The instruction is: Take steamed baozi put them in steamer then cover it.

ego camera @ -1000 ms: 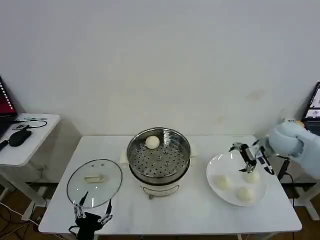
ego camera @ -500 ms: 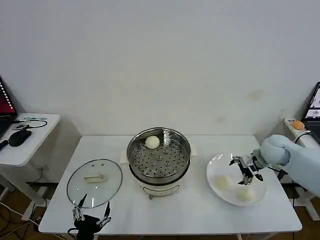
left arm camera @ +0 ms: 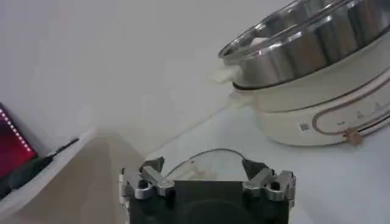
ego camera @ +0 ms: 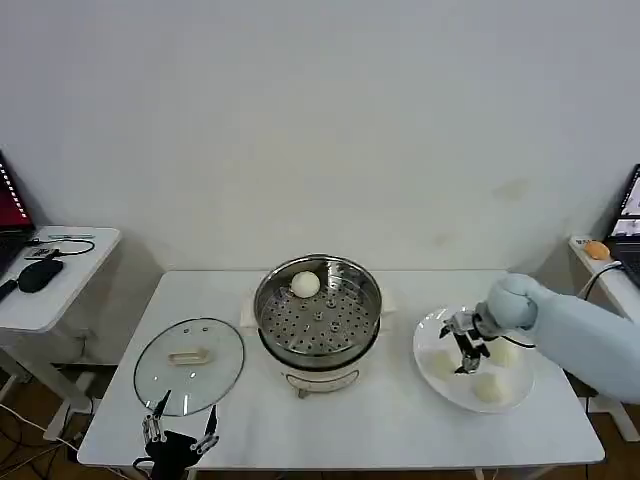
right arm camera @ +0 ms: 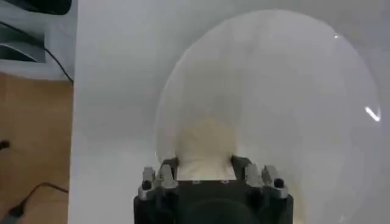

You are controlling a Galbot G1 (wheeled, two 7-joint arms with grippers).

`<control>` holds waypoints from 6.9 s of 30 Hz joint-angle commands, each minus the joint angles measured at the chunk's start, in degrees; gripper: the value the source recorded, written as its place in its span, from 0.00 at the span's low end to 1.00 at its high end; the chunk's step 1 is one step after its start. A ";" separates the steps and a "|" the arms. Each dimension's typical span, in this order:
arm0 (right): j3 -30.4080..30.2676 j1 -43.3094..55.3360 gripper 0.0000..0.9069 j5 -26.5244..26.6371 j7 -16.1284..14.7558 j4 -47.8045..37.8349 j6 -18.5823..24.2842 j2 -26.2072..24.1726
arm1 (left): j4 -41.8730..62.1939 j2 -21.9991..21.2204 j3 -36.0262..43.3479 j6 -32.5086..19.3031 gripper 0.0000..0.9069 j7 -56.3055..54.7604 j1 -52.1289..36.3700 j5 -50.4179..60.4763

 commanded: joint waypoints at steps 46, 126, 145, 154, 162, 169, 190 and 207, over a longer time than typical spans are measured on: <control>-1.44 0.16 0.98 0.15 -2.23 -0.68 -1.77 1.01 | -0.69 -0.64 0.58 0.05 1.00 -0.03 0.17 0.38; -25.06 27.60 0.71 34.85 6.41 -9.00 -22.53 44.05 | -4.76 0.32 -1.61 0.71 1.00 0.21 -2.44 -3.66; -23.06 25.26 0.70 30.05 5.84 -14.57 -21.79 46.41 | -4.37 0.27 -1.84 0.56 1.00 0.15 -2.49 -3.73; -22.94 25.86 1.00 29.61 5.49 -13.51 -21.56 45.50 | -4.16 0.35 -1.73 0.67 1.00 0.20 -2.86 -3.76; -23.18 30.33 1.00 33.04 7.32 -3.11 -22.39 38.07 | -4.39 0.34 -1.34 0.70 1.00 0.23 -2.80 -3.52; -24.03 35.79 1.00 28.84 6.11 8.45 -20.57 23.74 | -5.28 0.33 -0.53 0.99 1.00 0.33 -2.37 -2.94; -9.87 23.16 1.00 5.53 -0.77 28.14 -5.14 -24.99 | -3.61 1.54 1.35 0.32 1.00 0.51 -1.06 -0.71; 20.16 -18.52 1.00 -9.32 -2.16 21.77 0.48 -26.76 | -1.68 1.68 1.55 -0.15 1.00 0.38 -1.10 -0.48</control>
